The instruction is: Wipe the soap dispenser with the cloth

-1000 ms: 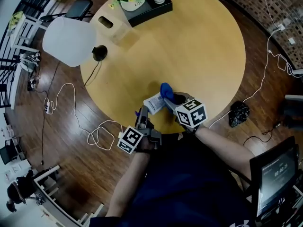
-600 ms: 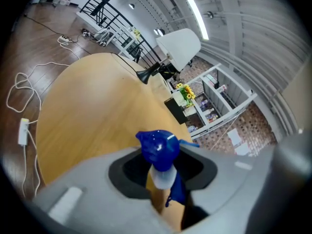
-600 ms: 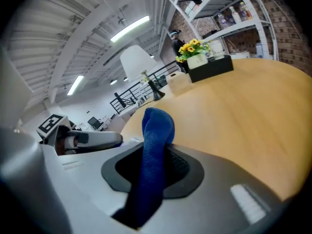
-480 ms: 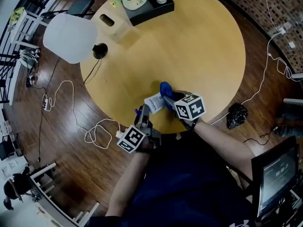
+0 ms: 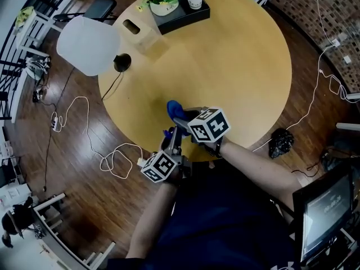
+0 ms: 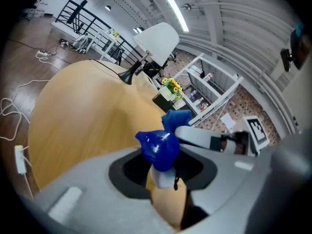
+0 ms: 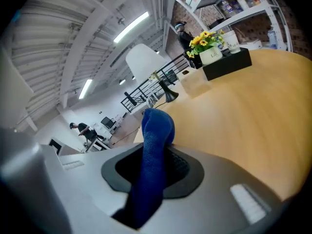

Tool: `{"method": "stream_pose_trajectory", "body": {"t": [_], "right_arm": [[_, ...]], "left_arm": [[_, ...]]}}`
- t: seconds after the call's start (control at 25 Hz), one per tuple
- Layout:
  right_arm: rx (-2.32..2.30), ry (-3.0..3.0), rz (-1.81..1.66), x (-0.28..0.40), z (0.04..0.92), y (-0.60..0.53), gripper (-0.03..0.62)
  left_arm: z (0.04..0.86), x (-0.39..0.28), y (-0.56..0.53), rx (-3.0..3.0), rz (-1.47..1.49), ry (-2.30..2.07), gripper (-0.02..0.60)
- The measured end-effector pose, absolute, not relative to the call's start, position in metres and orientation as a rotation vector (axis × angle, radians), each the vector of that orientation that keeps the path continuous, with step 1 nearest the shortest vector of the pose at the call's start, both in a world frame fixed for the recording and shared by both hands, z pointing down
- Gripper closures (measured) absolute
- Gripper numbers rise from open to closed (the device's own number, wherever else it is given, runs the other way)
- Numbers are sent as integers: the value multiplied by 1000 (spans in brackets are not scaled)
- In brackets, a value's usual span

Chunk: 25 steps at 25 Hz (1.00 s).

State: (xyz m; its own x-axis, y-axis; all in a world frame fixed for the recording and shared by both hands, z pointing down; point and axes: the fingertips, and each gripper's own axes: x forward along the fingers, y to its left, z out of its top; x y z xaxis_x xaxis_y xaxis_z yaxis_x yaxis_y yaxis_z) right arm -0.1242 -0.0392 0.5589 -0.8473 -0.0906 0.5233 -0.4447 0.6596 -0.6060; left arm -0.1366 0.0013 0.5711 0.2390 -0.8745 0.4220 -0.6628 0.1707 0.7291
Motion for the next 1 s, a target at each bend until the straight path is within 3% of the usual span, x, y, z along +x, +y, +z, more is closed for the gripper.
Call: {"method": "stream_pose_trajectory", "body": {"t": [0.64, 0.76, 1.0], "right_arm": [[634, -2141, 1213, -17, 656, -58, 499], [669, -2162, 1230, -9, 651, -58, 499], [754, -2199, 1261, 15, 633, -63, 499]], "left_arm": [[558, -131, -17, 1710, -137, -1501, 445], [546, -109, -28, 1922, 79, -1435, 443], [542, -30, -19, 2590, 883, -897, 443]]}}
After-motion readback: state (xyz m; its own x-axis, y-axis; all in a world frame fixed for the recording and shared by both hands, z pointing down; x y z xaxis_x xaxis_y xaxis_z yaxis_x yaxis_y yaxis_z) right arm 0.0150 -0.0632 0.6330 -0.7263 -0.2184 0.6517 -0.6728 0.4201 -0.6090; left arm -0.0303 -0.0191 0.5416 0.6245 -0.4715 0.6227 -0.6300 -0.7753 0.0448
